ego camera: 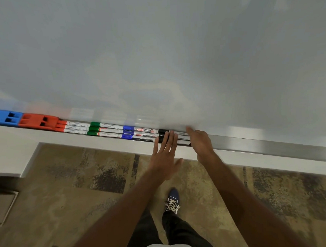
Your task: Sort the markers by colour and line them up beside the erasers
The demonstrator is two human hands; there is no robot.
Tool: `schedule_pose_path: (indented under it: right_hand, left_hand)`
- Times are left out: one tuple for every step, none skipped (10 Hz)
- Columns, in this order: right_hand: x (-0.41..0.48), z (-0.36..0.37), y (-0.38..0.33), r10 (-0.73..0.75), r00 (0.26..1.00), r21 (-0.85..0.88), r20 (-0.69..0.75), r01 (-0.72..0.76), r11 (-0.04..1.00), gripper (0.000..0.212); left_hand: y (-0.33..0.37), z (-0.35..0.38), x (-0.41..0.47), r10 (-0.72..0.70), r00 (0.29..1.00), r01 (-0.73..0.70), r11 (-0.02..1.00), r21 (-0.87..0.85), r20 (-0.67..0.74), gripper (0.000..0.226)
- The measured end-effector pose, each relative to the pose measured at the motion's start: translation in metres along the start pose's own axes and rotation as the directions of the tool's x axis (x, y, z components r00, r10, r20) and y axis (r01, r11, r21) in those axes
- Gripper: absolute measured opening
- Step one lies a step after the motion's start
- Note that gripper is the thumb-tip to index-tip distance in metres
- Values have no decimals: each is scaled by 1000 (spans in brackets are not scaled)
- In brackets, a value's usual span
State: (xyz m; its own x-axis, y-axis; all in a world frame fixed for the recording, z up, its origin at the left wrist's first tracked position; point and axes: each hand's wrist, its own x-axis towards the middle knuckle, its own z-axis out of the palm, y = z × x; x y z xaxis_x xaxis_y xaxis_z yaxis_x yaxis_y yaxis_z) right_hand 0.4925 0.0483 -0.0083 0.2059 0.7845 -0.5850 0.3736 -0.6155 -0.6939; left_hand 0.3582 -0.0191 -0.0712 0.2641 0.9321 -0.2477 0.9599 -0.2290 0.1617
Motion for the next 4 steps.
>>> schedule_pose_path:
  right_hand:
    - [-5,-2,-2,-5,1000,-7,-14,5,1000,58]
    - [-9,-3,-3,-24,999,-6,-28,24,1000,56]
    - [-15,-3,-2,-48,997,-36,-54,46,998,57]
    - [-28,4,-1,-118,990,-85,-76,111,990,51]
  left_hand:
    - [1,-6,-3,-5,1000,4,999,-40,-27,84]
    - [0,-11,-6,-35,998,31,997,-71,-44,83]
    - [-4,-19,-14,-41,998,35,993,-109,-52,81]
    - [-10,-24,-22,-73,991,59,990,-124,-108,79]
